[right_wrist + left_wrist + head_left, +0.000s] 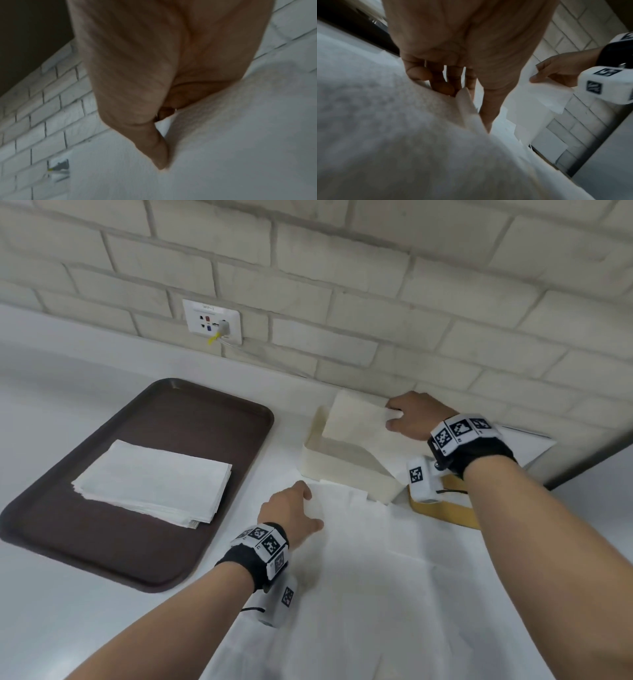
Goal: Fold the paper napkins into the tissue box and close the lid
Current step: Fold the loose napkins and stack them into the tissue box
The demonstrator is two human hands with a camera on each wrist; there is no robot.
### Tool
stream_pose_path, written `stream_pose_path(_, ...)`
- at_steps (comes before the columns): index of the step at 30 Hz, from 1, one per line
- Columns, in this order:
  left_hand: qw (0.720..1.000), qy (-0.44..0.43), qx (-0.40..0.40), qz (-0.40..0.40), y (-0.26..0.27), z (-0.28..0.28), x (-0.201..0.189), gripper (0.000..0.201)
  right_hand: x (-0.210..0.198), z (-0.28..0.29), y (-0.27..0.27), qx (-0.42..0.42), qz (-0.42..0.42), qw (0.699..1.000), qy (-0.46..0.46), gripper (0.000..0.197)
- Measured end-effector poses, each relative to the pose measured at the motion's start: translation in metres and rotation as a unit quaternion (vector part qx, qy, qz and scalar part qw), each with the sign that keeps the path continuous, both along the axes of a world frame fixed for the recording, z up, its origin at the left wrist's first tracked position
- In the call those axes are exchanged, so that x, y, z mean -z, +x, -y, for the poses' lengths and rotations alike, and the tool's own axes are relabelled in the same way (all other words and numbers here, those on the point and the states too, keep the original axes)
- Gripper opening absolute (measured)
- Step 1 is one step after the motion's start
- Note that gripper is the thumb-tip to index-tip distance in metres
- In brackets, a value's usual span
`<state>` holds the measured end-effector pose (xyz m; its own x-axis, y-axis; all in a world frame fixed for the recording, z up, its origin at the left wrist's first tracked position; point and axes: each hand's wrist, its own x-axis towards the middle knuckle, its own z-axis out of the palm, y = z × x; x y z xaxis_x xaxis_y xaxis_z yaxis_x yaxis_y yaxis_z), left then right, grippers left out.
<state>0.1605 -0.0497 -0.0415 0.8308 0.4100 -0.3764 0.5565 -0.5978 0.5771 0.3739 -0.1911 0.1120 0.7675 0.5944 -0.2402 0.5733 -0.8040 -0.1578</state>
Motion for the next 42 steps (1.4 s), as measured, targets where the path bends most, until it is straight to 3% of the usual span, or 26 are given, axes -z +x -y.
stream_pose_path(3, 0.999, -0.027, -0.017, 0.003, 0.003, -0.002, -0.002, 0.076, 0.010, -0.014, 0.015, -0.027, 0.013, 0.998, -0.047, 0.040)
stream_pose_path(7, 0.995, -0.083, -0.041, 0.039, 0.004, -0.008, -0.002, 0.089, 0.021, -0.029, 0.022, -0.069, -0.002, 0.994, -0.081, 0.039)
stream_pose_path(8, 0.994, -0.092, -0.043, 0.041, 0.004, -0.010, -0.003, 0.081, 0.023, -0.031, 0.023, -0.075, -0.014, 0.994, -0.078, 0.037)
stream_pose_path(11, 0.998, -0.056, -0.017, 0.023, 0.002, -0.015, -0.005, 0.029, 0.031, -0.034, 0.026, -0.088, -0.046, 0.993, -0.072, 0.034)
stream_pose_path(15, 0.996, 0.003, 0.055, 0.065, -0.001, -0.015, -0.008, 0.045, 0.041, -0.030, 0.029, -0.070, -0.039, 0.992, -0.099, 0.043)
stream_pose_path(19, 0.982, 0.047, 0.146, 0.111, -0.009, -0.015, -0.019, 0.037, 0.042, -0.025, 0.031, -0.065, -0.042, 0.993, -0.083, 0.038)
stream_pose_path(23, 0.967, 0.037, 0.145, 0.204, -0.018, -0.019, -0.028, 0.023, 0.040, -0.021, 0.033, -0.067, -0.050, 0.995, -0.045, 0.040)
stream_pose_path(25, 0.944, 0.067, 0.142, 0.289, -0.021, -0.021, -0.032, 0.026, 0.040, -0.020, 0.034, -0.061, -0.055, 0.996, -0.031, 0.038)
stream_pose_path(27, 0.927, 0.073, 0.153, 0.334, -0.023, -0.021, -0.038, 0.015, 0.040, -0.018, 0.034, -0.059, -0.057, 0.996, -0.038, 0.037)
stream_pose_path(28, 0.924, 0.067, 0.168, 0.337, -0.024, -0.022, -0.041, 0.009, 0.041, -0.017, 0.033, -0.058, -0.058, 0.996, -0.047, 0.037)
stream_pose_path(33, 0.931, 0.124, 0.260, 0.226, -0.019, -0.027, -0.047, 0.027, 0.044, -0.014, 0.033, -0.057, -0.060, 0.995, -0.061, 0.037)
stream_pose_path(35, 0.913, 0.131, 0.273, 0.273, -0.019, -0.024, -0.055, 0.032, 0.043, -0.014, 0.033, -0.062, -0.057, 0.994, -0.064, 0.038)
stream_pose_path(38, 0.873, 0.143, 0.257, 0.388, -0.022, -0.020, -0.073, 0.016, 0.044, -0.014, 0.033, -0.071, -0.058, 0.994, -0.064, 0.037)
stream_pose_path(42, 0.835, 0.102, 0.206, 0.499, -0.031, -0.015, -0.101, 0.031, 0.047, -0.013, 0.033, -0.068, -0.057, 0.994, -0.059, 0.034)
